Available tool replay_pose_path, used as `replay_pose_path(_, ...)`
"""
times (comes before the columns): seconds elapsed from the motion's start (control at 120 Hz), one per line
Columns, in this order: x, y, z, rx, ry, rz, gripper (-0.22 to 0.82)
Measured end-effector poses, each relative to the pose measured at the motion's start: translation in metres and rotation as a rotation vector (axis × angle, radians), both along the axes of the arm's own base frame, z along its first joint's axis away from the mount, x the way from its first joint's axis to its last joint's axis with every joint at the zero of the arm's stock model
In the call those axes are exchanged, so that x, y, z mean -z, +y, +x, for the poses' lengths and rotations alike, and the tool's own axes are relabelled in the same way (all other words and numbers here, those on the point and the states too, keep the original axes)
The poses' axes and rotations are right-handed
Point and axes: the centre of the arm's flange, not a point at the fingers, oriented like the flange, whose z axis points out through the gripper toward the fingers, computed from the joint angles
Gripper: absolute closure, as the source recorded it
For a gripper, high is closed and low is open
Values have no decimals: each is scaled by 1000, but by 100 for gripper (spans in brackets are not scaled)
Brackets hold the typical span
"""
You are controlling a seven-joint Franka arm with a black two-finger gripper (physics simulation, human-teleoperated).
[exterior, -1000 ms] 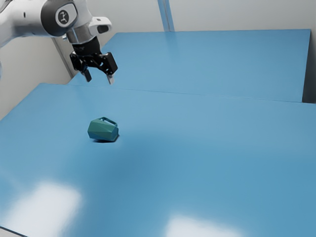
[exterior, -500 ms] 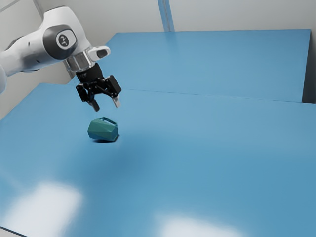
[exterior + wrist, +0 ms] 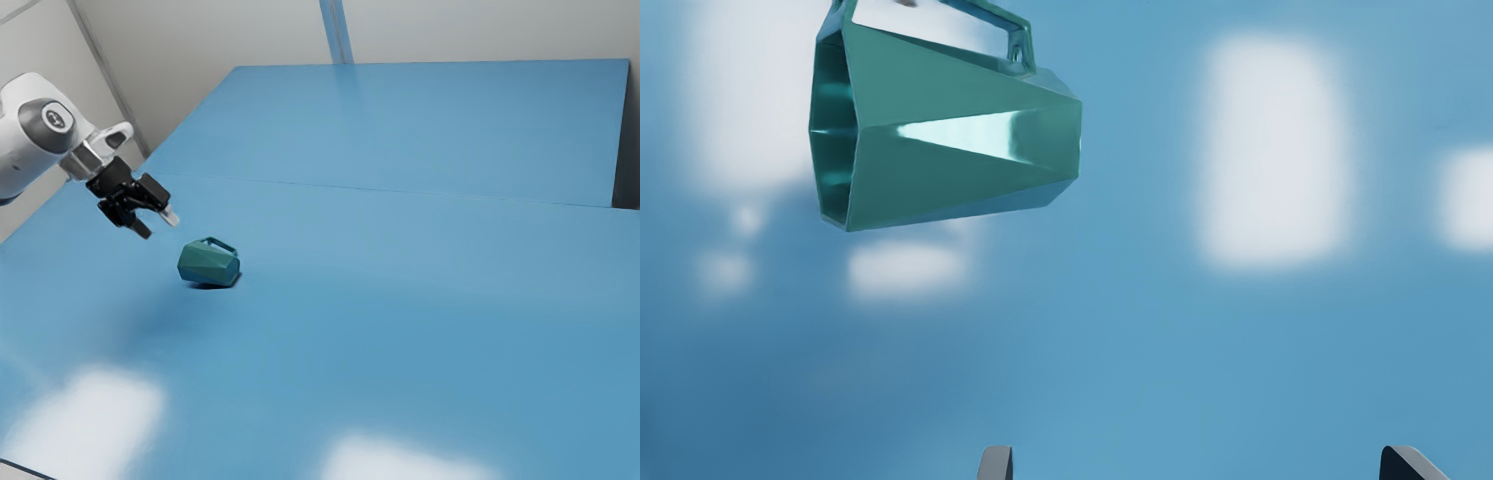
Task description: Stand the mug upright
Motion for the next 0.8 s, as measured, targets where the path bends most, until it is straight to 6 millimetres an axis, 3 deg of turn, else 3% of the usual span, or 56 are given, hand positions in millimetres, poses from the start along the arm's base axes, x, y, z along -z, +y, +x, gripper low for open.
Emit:
replay_pose_path(0.058, 8, 21, -1, -15, -24, -22, 0)
replay_pose_path(0.3, 41, 72, 15, -3, -119, -109, 0)
replay_pose_path(0.45, 80, 108, 34, 13, -145, -182, 0)
replay_pose_path(0.533, 99, 114, 44, 35, -158, -218, 0)
replay_pose_path(0.8, 141, 106, 56, 90, -181, -354, 0)
